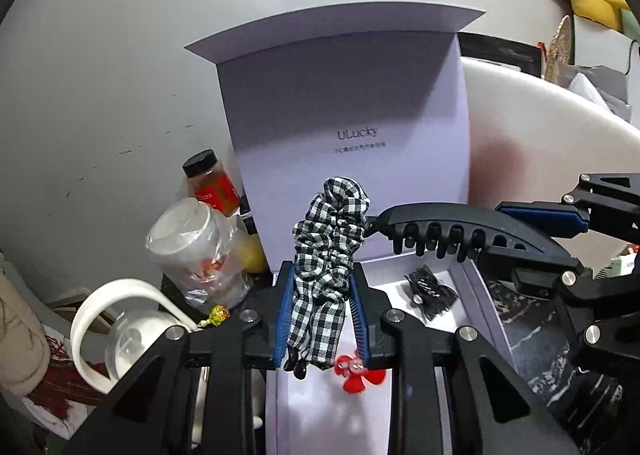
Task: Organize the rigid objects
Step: 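Lower both tools into the white box and open them to release both items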
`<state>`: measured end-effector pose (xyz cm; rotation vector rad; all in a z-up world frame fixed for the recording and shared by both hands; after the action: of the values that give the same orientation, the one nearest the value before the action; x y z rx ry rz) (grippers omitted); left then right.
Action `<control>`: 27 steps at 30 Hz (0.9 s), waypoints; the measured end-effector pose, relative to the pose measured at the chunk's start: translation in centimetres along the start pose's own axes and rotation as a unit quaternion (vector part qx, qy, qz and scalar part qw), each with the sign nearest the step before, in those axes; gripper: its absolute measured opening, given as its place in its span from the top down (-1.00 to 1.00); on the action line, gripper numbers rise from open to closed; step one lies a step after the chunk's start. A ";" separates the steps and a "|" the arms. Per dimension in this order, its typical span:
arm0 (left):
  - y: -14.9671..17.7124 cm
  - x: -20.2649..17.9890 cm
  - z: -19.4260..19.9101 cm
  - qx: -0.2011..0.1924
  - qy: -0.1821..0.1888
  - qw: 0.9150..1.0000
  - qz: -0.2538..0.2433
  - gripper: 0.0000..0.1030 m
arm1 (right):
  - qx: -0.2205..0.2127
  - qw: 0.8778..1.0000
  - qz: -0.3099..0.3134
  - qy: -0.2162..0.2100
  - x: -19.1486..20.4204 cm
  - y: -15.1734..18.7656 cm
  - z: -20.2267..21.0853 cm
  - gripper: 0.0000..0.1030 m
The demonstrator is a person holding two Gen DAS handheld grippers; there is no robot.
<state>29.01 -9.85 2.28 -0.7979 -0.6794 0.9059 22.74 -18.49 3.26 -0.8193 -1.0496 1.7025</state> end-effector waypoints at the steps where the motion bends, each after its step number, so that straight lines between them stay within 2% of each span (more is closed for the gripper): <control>1: 0.0 0.0 -0.3 0.002 0.000 1.000 0.001 0.49 | -0.001 1.000 -0.005 -0.002 -0.2 -0.1 -0.3 0.46; 8: 0.9 -0.4 -2.4 0.025 -0.002 1.000 0.003 0.50 | 0.002 0.999 -0.041 -0.009 -1.7 0.2 -2.9 0.46; 17: 3.1 -1.8 -5.6 0.066 0.007 0.998 -0.002 0.50 | 0.030 0.997 -0.076 -0.019 -3.0 3.2 -5.6 0.46; 27: 4.6 -1.6 -8.1 0.086 0.020 0.996 0.015 0.50 | 0.060 0.995 -0.075 -0.014 -3.9 4.5 -6.8 0.46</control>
<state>32.77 -11.94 -6.08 -0.6715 -0.5479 0.9594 28.24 -21.08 -3.34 -0.6271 -0.9922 1.6364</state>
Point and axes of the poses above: each gripper's, at about its wrist camera, not at the fingertips, and z roughly against the way its jaws point, x to its left, y to its underside, the point moved 7 cm from there along -z, roughly the way its jaws point, and after that the axes turned 7 degrees about -x, right-handed, at the moved point
